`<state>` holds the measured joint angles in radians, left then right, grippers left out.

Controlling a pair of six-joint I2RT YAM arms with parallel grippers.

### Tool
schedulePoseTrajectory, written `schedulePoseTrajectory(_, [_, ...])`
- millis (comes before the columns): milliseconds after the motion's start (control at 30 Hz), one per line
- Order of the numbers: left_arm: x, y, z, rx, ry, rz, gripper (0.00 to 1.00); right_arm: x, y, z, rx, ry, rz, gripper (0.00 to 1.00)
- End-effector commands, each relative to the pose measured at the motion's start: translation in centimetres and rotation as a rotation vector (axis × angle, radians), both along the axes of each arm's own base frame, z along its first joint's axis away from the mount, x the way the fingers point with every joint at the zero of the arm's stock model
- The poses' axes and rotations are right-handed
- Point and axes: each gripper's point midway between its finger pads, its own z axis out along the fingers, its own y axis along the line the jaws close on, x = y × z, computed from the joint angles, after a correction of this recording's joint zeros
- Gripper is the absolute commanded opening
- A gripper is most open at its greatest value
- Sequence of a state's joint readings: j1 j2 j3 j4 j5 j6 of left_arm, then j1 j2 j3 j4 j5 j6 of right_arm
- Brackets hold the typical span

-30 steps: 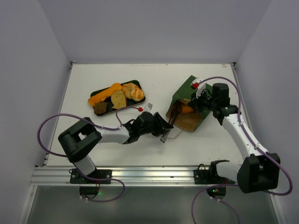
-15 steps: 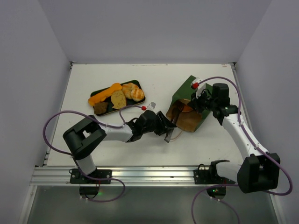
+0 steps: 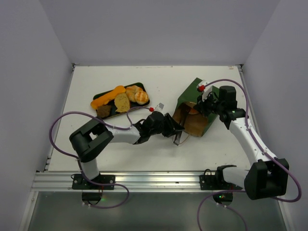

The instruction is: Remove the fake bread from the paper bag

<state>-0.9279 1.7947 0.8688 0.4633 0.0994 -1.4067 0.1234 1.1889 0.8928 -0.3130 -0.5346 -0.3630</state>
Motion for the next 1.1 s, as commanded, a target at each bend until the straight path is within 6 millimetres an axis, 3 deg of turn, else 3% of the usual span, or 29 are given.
schedulePoseTrajectory(0, [0.8, -0.9, 3.3, -0.087, -0.061, -0.011, 0.15, 0.3, 0.2, 1.7, 0.022, -0.063, 0.002, 0.00])
schedulePoseTrajectory(167, [0.1, -0.2, 5.0, -0.113, -0.100, -0.031, 0.00, 0.3, 0.0, 1.9, 0.019, -0.071, -0.004, 0.00])
schedulePoseTrajectory(400, [-1.4, 1.9, 6.5, -0.088, -0.146, -0.044, 0.00, 0.4, -0.1, 2.1, 0.018, -0.080, -0.012, 0.00])
schedulePoseTrajectory(933, [-5.6, 6.6, 5.9, 0.040, -0.172, -0.131, 0.00, 0.5, -0.4, 2.8, 0.020, -0.096, -0.021, 0.00])
schedulePoseTrajectory(1067, [-7.0, 7.8, 6.9, 0.070, -0.220, -0.190, 0.00, 0.4, -0.5, 3.1, -0.005, -0.119, 0.000, 0.00])
